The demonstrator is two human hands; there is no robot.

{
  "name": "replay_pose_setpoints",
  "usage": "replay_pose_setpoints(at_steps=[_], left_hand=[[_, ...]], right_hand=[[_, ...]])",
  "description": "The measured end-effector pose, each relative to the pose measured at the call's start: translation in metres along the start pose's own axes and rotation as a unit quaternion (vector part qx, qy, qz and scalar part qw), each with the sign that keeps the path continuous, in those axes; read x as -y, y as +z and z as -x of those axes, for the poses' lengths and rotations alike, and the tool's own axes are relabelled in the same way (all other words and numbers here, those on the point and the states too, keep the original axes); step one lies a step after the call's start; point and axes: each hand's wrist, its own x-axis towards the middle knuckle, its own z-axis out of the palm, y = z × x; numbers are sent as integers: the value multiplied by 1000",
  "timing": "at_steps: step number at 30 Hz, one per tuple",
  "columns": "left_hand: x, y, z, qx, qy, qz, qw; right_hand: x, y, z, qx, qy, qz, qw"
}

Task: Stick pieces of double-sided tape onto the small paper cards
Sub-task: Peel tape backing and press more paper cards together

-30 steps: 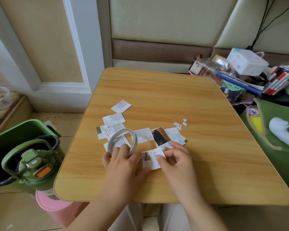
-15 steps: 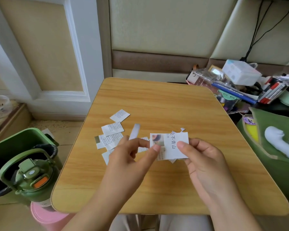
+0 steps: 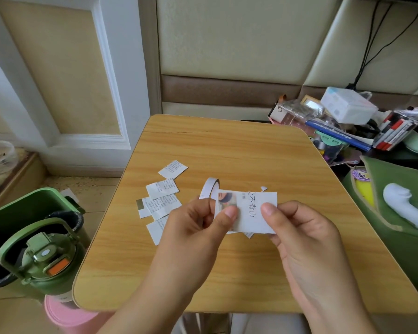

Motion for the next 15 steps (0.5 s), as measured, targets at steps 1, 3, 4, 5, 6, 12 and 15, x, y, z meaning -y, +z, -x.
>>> replay_pose_setpoints(at_steps=[1,3,4,5,6,12,15], left_hand=[[0,0,0,4,-1,-2,1000],[-1,1,0,6,0,-12,1000],[-1,1,0,5,1,-18,1000],[-1,1,0,3,0,-25,1000],[-1,1,0,2,-1,-31,1000],[-3,3,0,-10,15,-75,997],[-8,5,3,-26,21,-89,995]], right_hand=[[0,0,0,-5,-11,4,1000],[0,0,0,-14,-27,13,999],[0,0,1,-16,-32,17,999],[0,-1,1,-16,-35,17,999],[0,-1,1,-13,-37,17,999],[3,1,2,-3,-41,-4,999],[2,1,2,-4,-46,3,999]])
